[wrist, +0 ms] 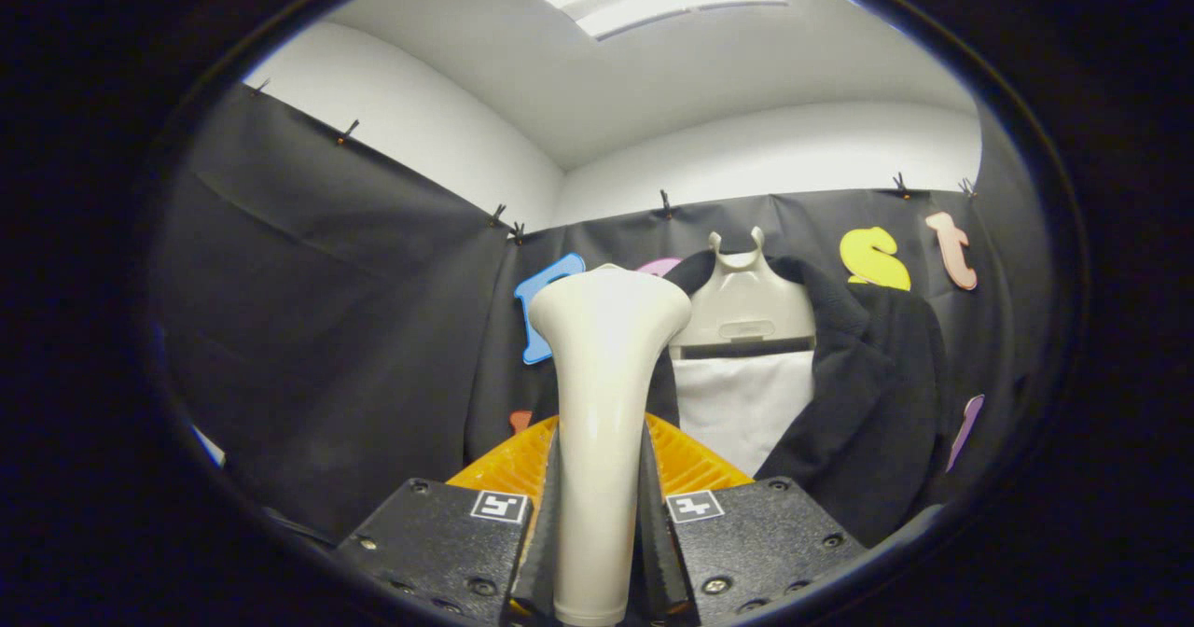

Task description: Iron the clothes twice with a garment steamer, once on the left side and once on the right side.

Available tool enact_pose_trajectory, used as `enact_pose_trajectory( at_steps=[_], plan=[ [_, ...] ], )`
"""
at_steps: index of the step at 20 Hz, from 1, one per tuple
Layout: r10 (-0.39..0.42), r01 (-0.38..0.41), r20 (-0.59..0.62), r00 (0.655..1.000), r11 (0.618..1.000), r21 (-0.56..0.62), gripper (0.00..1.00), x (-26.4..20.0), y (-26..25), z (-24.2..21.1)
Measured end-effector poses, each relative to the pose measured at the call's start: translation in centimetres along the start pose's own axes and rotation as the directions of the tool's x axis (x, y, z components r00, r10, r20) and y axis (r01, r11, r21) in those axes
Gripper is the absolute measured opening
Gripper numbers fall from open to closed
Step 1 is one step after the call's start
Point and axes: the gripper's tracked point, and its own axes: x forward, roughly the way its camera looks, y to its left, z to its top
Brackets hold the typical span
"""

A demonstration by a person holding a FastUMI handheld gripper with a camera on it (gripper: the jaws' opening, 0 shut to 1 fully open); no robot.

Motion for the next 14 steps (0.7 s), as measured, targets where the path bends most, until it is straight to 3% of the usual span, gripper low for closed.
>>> enact_pose_trajectory(
  at_steps=[14],
  plan=[
    [-0.023, 0.028, -0.161, 0.987, 0.999, 0.028, 0.41, -4.6, -1.0, -9.0]
  ],
)
